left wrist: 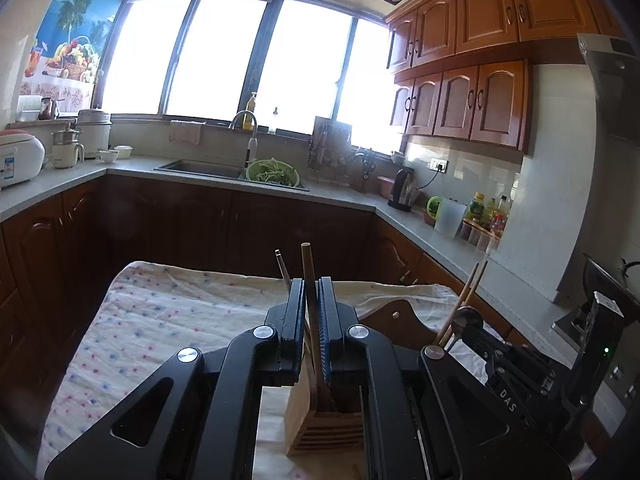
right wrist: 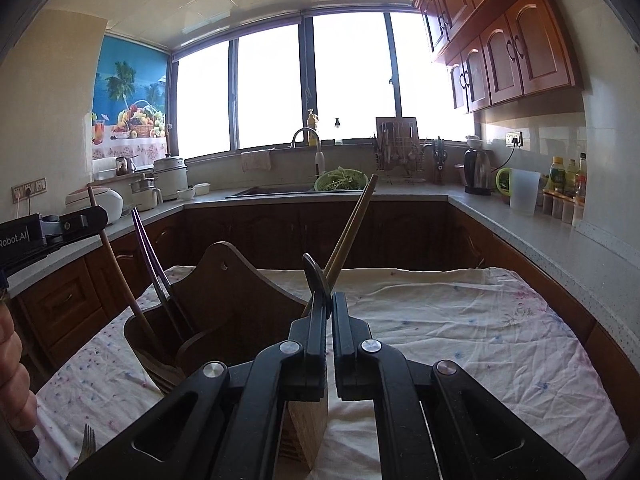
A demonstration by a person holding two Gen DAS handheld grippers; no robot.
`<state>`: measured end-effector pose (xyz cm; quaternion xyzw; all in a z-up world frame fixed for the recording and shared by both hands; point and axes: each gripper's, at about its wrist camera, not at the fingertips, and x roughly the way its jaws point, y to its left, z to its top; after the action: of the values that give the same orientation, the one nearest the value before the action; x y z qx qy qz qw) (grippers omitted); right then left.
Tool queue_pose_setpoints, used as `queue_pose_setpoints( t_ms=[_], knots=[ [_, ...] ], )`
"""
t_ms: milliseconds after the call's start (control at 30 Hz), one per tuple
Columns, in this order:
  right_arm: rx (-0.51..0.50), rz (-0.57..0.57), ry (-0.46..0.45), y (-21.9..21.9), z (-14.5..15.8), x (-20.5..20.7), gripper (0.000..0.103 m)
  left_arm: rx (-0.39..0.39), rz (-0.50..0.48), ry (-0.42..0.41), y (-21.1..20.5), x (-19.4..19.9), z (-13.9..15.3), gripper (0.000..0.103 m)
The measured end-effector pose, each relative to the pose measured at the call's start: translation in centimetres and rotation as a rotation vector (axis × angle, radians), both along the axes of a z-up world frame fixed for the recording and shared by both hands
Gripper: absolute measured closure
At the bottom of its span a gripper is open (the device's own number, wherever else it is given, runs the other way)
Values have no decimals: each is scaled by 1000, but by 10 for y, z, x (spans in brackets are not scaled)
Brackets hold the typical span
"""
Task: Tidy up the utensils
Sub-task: 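Open the right tool to drop the spoon in the holder while the left tool releases its chopstick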
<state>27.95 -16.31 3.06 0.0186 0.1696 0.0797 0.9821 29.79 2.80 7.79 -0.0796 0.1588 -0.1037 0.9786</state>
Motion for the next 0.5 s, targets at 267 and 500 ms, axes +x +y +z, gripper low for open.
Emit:
queue_pose_setpoints(
  t_ms=[267,500],
  knots=[
    [19,6,39,-4,1,5,99,16,2,26,-2,0,4,97],
    [63,10,45,-12,7,-2,68,19,17,66,-2,2,4,75]
  ],
)
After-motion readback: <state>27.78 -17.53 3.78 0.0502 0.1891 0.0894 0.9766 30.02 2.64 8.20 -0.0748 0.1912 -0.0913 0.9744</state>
